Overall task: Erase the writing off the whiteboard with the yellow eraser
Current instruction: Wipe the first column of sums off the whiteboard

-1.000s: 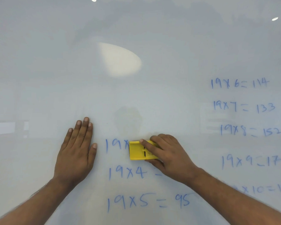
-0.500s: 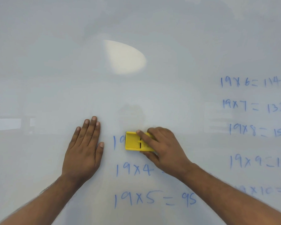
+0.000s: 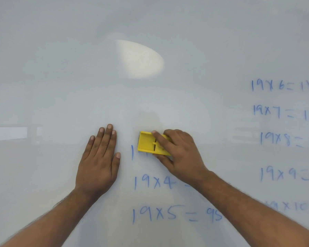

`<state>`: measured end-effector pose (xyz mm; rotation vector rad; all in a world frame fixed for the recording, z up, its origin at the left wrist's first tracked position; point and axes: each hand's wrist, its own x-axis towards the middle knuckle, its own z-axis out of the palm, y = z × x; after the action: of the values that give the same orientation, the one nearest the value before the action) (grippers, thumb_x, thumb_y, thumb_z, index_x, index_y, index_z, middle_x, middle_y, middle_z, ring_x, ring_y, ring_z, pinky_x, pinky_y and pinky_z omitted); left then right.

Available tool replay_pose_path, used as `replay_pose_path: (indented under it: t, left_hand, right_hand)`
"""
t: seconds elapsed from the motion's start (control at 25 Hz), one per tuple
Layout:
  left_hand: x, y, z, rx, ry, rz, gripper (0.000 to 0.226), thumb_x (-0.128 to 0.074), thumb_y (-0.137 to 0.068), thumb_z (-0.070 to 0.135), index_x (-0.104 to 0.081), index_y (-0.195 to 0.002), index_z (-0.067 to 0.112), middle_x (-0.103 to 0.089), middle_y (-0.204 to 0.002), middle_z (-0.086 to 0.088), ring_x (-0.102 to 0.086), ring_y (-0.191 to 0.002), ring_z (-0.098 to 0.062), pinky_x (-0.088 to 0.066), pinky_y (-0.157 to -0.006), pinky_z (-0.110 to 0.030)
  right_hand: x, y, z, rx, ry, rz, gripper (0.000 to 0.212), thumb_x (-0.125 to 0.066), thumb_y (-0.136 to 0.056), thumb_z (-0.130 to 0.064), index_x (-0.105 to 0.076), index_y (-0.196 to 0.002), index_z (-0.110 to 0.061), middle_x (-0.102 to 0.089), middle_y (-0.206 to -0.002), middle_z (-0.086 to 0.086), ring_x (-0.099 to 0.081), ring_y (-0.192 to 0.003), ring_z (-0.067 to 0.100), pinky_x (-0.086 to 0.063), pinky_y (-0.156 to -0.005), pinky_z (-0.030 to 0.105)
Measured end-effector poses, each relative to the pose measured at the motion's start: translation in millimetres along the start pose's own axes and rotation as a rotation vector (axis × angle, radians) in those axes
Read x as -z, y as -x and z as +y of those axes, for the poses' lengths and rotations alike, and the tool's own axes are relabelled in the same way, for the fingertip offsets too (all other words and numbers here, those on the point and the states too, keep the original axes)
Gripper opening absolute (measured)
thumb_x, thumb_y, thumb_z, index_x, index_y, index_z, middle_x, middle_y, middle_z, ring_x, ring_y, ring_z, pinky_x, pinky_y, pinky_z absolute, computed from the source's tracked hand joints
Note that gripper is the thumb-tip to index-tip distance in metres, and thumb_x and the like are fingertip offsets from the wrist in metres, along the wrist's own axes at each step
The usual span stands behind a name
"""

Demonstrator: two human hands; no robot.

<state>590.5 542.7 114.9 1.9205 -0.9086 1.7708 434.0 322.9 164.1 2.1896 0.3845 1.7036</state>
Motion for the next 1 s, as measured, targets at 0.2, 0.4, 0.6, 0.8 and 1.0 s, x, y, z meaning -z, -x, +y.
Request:
replay_pose_path:
  t: [0.2, 0.4, 0.6, 0.8, 1.0]
  left_hand:
    - [1, 4, -2, -0.013, 0.007, -0.002, 0.061, -0.029, -0.105, 0.031, -0.022, -0.160, 0.006, -0.018, -0.170, -0.007, -0.015, -0.158, -0.023, -0.014, -0.128, -0.043]
    - [0, 12, 1, 0.006, 0.003, -0.005, 0.061, -0.028, -0.104, 0.030, -0.022, -0.160, 0.006, -0.017, -0.170, -0.007, -0.014, -0.158, -0.022, -0.015, -0.128, -0.044]
    - [-2, 15, -1, 0.000, 0.012, -0.005, 0.061, -0.029, -0.103, 0.030, -0.023, -0.159, 0.005, -0.019, -0.169, -0.008, -0.014, -0.158, -0.023, -0.015, -0.127, -0.045]
    - [-2, 28, -4, -0.021, 0.019, -0.007, 0.061, -0.032, -0.103, 0.029, -0.023, -0.159, 0.005, -0.019, -0.170, -0.008, -0.017, -0.157, -0.024, -0.018, -0.127, -0.045]
    - [-5, 42, -5, -0.023, 0.013, -0.022, 0.062, -0.030, -0.103, 0.029, -0.022, -0.160, 0.005, -0.015, -0.171, -0.007, -0.016, -0.157, -0.024, -0.016, -0.127, -0.045]
  right_hand:
    - [0, 24, -7, 0.189, 0.001, -0.091, 0.048, -0.047, -0.100, -0.041, -0.049, -0.140, -0.015, -0.059, -0.112, 0.009, -0.055, -0.097, 0.030, -0.046, -0.086, 0.041]
    - [14, 15, 17, 0.112, 0.065, -0.068, 0.050, -0.051, -0.098, -0.043, -0.050, -0.140, -0.016, -0.060, -0.114, 0.010, -0.056, -0.100, 0.031, -0.046, -0.087, 0.041]
    - [-4, -15, -21, -0.031, -0.006, -0.011, 0.052, -0.054, -0.094, -0.042, -0.051, -0.140, -0.016, -0.059, -0.117, 0.012, -0.056, -0.104, 0.033, -0.044, -0.091, 0.042]
    - [-11, 23, -38, 0.164, -0.019, -0.121, 0.048, -0.050, -0.099, -0.040, -0.050, -0.140, -0.017, -0.058, -0.115, 0.009, -0.054, -0.099, 0.030, -0.045, -0.087, 0.041]
    - [9, 34, -6, 0.055, 0.026, -0.126, 0.049, -0.053, -0.096, -0.042, -0.051, -0.139, -0.018, -0.059, -0.117, 0.009, -0.056, -0.105, 0.031, -0.041, -0.093, 0.039]
